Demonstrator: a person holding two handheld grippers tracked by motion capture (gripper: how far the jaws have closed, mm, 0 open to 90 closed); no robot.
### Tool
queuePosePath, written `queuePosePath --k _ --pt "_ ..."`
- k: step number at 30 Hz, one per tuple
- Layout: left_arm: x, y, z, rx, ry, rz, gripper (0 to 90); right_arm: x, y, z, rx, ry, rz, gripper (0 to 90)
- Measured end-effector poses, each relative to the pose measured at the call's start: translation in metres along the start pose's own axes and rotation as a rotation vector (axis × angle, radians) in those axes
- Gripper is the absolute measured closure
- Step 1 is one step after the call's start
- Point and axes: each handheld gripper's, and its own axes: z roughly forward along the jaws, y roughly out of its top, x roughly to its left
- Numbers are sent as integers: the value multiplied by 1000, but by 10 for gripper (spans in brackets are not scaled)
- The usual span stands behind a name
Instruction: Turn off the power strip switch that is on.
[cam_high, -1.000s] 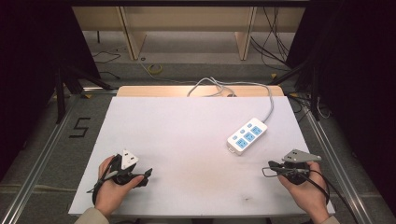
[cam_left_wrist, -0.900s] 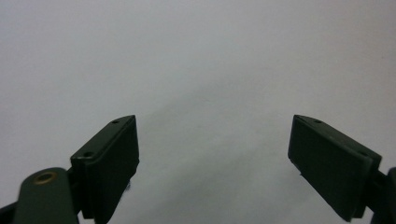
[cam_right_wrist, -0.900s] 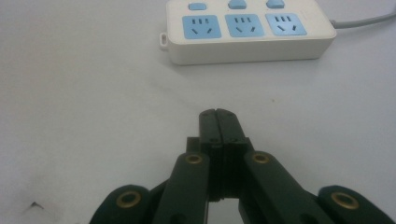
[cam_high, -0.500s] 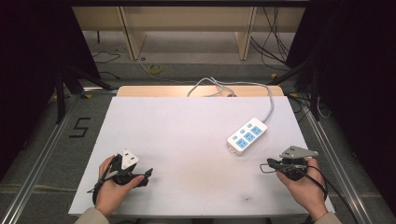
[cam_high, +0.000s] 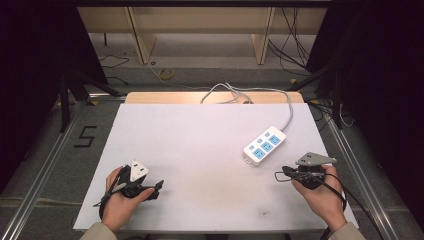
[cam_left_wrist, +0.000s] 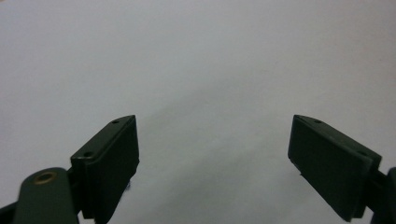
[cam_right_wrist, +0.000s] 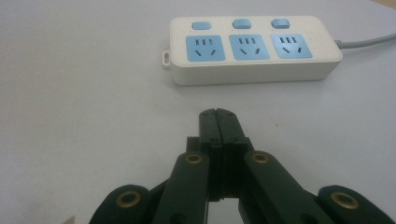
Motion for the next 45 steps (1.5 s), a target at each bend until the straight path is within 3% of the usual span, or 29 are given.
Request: queuePosePath --k 24,45 --pt "-2 0 0 -6 3 1 160 2 16 7 14 5 -13 900" --pt "-2 0 0 -5 5 -1 160 -3 24 10 42 10 10 900"
